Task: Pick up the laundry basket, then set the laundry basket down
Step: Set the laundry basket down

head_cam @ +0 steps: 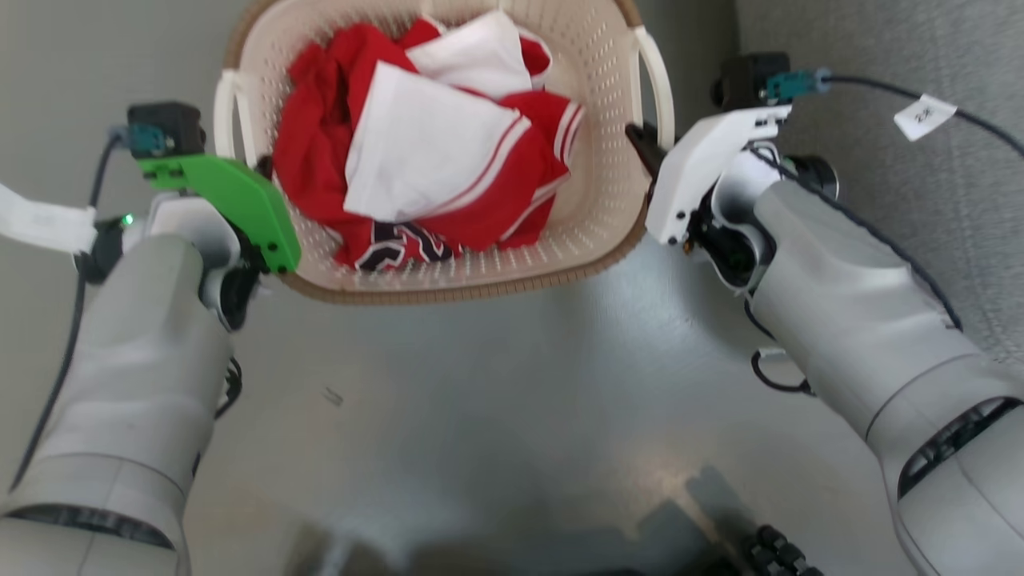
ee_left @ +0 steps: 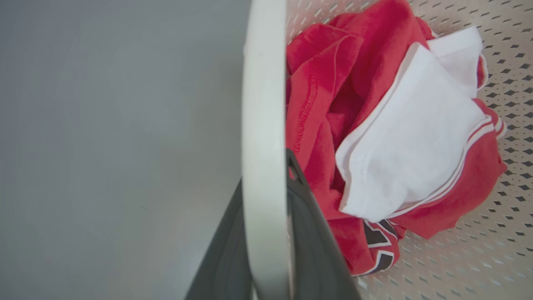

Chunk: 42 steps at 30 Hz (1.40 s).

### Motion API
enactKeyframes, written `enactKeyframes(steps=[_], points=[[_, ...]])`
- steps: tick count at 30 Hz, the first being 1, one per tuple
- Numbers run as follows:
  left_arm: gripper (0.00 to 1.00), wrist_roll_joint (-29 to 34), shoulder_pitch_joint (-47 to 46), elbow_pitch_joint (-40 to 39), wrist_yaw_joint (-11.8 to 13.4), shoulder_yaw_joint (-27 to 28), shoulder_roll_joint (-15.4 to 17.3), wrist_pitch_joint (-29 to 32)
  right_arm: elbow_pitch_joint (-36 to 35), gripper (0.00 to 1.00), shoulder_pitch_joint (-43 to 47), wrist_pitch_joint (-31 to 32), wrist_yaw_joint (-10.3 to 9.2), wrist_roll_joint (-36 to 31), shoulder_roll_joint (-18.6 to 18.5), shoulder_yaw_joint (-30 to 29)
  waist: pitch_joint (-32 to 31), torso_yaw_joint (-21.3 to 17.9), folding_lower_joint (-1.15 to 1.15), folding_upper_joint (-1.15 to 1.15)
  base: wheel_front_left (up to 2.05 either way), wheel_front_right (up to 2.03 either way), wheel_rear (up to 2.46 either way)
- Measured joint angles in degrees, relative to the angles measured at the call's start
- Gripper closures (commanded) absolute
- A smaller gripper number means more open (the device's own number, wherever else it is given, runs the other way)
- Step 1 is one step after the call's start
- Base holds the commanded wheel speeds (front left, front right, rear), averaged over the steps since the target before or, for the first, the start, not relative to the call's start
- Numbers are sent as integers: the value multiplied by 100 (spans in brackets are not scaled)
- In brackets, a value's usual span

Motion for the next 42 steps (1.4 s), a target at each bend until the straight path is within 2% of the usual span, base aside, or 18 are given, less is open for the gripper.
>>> enactKeyframes(steps=[19, 27, 42], points=[[100, 134, -1194, -176, 187, 93, 187, -294, -162, 100, -1163, -379, 0, 2, -42, -100, 1502, 33, 0, 0, 0, 0, 0], [100, 232, -1402, -137, 192, 81, 216, -401, -174, 100, -1324, -509, 0, 52, -45, -82, 2054, 36, 0, 0, 0, 0, 0], [100, 247, -1653, -42, 191, 83, 191, -780, -158, 100, -1410, -760, 10, 168, -88, 31, 2417, 45, -2, 0, 0, 0, 0]])
